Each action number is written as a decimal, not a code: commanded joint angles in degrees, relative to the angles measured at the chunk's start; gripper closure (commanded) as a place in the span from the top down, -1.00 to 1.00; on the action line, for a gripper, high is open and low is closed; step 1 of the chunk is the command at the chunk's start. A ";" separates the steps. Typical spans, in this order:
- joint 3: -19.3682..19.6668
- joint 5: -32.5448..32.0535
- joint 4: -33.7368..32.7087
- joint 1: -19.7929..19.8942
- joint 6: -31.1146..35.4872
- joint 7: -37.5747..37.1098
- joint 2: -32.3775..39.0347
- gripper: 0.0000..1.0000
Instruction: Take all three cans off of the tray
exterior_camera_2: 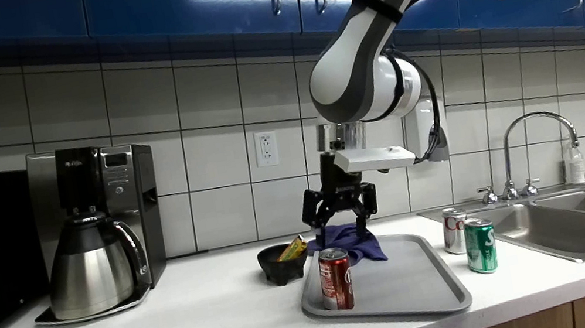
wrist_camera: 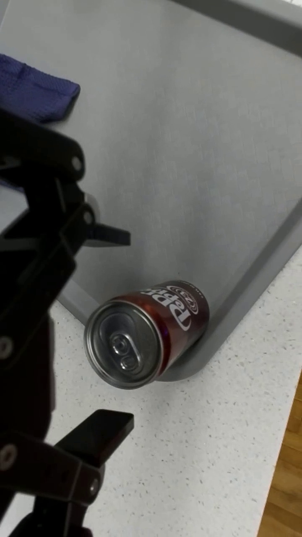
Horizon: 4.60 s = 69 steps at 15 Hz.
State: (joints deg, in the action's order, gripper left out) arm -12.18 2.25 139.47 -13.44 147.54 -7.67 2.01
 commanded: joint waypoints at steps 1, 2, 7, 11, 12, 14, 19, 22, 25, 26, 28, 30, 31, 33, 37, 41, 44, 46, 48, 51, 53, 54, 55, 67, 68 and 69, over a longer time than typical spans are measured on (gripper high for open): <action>-0.56 0.77 -0.27 -0.02 0.01 2.37 0.72 1.00; -0.62 0.77 -0.36 -0.06 -0.05 2.62 1.00 1.00; -1.04 0.24 -0.65 -0.29 -0.04 3.20 2.26 1.00; -1.13 -0.67 -0.98 -0.47 0.01 2.69 3.36 1.00; -1.09 -0.98 -1.13 -0.53 -0.05 2.49 3.70 1.00; -1.02 -1.51 -1.38 -0.67 -0.05 2.20 4.32 1.00; -0.89 -2.62 -2.03 -1.01 0.31 1.59 5.69 1.00; -0.67 -3.91 -2.53 -1.14 0.64 1.17 6.46 1.00; -0.54 -4.69 -3.20 -1.19 0.74 0.97 7.23 1.00; -0.53 -4.81 -3.43 -1.21 0.68 0.97 7.47 1.00; -0.46 -5.15 -3.89 -1.27 0.70 0.87 7.97 1.00; -0.40 -5.49 -4.32 -1.34 0.71 0.73 8.43 1.00; -0.36 -5.68 -4.60 -1.38 0.67 0.67 8.70 1.00; -0.34 -5.78 -5.01 -1.40 0.63 0.73 9.08 1.00; -0.28 -5.91 -5.72 -1.48 0.61 0.86 9.79 0.50; 0.05 -6.66 -6.46 -1.57 0.55 0.83 10.54 0.01; 0.18 -6.61 -6.71 -1.50 0.63 0.96 10.67 -0.23; -0.04 -5.99 -6.40 -1.33 0.66 1.42 10.11 -0.23; -0.33 -5.25 -5.92 -1.11 0.83 2.01 9.29 -0.23; -0.74 -4.04 -4.96 -0.69 1.33 3.05 7.93 -0.23; -0.90 -3.53 -4.45 -0.56 1.57 3.47 7.17 -0.23; -1.02 -3.20 -4.17 -0.49 1.66 3.74 6.77 -0.23; -1.13 -2.90 -3.89 -0.45 1.72 3.91 6.31 -0.23; -3.34 -1.78 -1.46 -1.93 1.52 3.49 1.78 -0.23; -3.50 -1.82 -1.44 -2.24 1.38 3.42 1.72 -0.23; -3.76 -1.82 -1.51 -2.57 1.33 3.31 1.78 -0.23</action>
State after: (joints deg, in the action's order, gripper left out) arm -14.99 -1.06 136.48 -15.39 148.88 -5.17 6.46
